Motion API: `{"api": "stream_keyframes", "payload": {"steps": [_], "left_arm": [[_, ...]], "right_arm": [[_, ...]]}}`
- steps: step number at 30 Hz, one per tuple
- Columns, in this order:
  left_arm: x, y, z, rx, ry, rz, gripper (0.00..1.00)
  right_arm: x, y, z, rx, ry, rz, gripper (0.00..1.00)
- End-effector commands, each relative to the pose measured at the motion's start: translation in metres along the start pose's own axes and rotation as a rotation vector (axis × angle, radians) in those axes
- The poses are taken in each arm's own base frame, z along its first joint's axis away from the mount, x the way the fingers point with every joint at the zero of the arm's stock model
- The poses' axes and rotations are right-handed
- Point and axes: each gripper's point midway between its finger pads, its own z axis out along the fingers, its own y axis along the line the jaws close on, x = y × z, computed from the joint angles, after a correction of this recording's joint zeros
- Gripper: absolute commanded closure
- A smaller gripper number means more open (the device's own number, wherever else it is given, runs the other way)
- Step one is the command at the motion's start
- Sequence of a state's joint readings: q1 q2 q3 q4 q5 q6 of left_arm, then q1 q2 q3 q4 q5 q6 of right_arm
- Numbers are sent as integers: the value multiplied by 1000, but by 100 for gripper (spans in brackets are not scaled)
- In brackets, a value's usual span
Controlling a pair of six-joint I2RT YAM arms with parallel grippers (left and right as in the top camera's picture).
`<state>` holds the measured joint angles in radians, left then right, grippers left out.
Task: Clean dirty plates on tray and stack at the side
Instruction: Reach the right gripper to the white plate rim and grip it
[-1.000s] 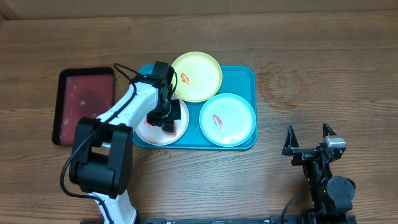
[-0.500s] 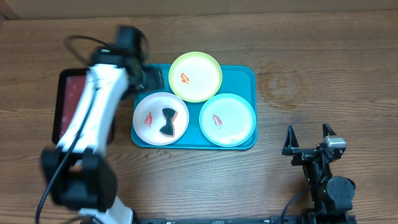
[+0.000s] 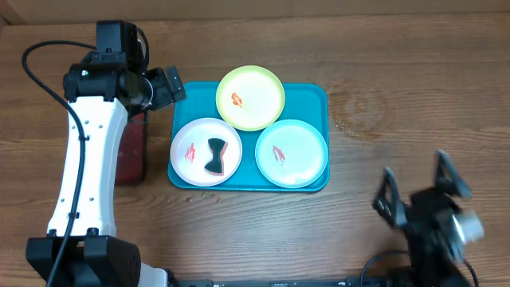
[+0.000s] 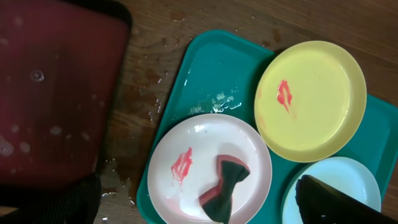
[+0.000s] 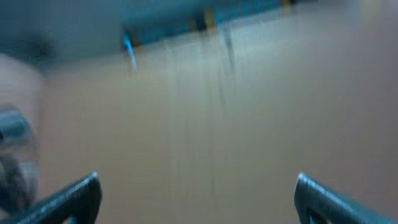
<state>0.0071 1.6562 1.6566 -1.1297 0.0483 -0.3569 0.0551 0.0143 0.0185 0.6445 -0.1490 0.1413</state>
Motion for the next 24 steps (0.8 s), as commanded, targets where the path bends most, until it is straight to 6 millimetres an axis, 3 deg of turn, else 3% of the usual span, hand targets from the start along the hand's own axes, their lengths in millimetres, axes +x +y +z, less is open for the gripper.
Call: {"api": "stream_keyframes", "payload": {"steps": [1, 4, 7, 13, 15, 18, 21, 23, 24], "left_arm": [[0, 0, 3, -4, 3, 10, 0], [0, 0, 3, -3, 3, 10, 0], [0, 0, 3, -4, 5, 10, 0], [1, 0, 3, -6, 10, 10, 0], [3, 1, 3, -8, 16, 10, 0], [3, 0, 3, -4, 17, 10, 0], [3, 0, 3, -1, 19, 10, 0], [4, 0, 3, -2, 22, 9, 0], [5, 0, 3, -3, 24, 9, 0]], "right_arm": [[-65, 13, -6, -41, -246, -44, 0], [-108, 20, 4, -35, -297, -123, 0], [-112, 15, 36, 5, -91, -190, 0], [-49, 1, 81, 15, 611, -178, 0], [-35, 21, 95, -108, 719, -62, 0], [-13, 70, 107, -366, 858, 270, 0], [-2, 88, 133, -497, 855, 481, 2], [18, 81, 153, -418, 896, 651, 38], [29, 78, 160, -397, 920, 698, 41]]}}
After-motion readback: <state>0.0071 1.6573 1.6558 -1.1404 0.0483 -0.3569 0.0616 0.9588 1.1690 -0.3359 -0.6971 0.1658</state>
